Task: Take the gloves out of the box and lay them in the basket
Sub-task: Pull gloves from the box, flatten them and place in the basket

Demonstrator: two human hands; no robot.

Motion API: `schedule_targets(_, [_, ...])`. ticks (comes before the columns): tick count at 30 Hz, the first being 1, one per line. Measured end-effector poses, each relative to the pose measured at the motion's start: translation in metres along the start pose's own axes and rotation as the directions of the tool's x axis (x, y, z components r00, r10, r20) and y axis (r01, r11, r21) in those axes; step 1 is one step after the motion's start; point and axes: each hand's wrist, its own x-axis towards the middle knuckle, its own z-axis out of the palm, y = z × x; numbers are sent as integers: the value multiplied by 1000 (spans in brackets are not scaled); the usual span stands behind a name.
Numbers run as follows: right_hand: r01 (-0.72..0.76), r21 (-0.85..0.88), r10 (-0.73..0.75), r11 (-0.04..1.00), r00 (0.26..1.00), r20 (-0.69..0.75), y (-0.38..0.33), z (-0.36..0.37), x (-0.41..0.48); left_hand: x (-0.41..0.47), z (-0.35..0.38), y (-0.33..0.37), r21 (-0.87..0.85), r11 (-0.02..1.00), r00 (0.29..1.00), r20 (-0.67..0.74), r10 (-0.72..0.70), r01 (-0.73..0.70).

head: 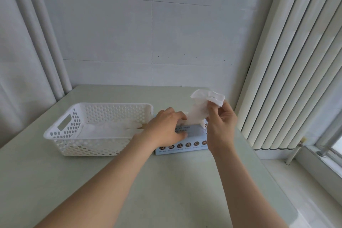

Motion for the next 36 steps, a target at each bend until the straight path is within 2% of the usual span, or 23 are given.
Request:
schedule_targets(6, [222, -79, -233, 972, 952, -197, -31, 10, -2, 3, -4, 2, 5, 1000, 996, 90, -26, 26])
schedule_targets(14, [405, -226, -452, 886, 861, -232, -62, 30, -23, 3, -15, 1, -91, 996, 988, 157, 9, 6])
schedule_targets(17, [369, -314, -413, 875, 907, -85, -58, 40, -29, 2, -27, -7, -233, 972, 993, 120, -5, 33])
schedule_targets(19, [294, -364, -315, 884, 949, 4, -48, 42, -29, -2, -38, -9, -425, 903, 998, 33, -53, 62])
schedule_targets(22, [190, -401, -165, 896, 981, 98, -39, 44, -27, -15, -60, -10, -747, 663, 995, -23, -97, 48])
schedule_targets(24, [154, -421, -100, 894, 984, 147, -35, 47, -26, -24, -73, -13, -842, 539, 1000, -4, -25, 10])
schedule_targets(27, [174, -503, -47, 846, 966, 254, -32, 57, -26, -35, -80, -18, -822, 566, 998, -30, 56, -57])
schedule_targets(33, [245, -600, -47, 762, 944, 326, -29, 87, -21, -40, -75, -34, -740, 662, 979, -199, -46, -119])
schedule_targets(36, [256, -612, -64, 748, 946, 317, -25, 99, -20, -41, -76, -41, -667, 724, 937, -338, -84, -176])
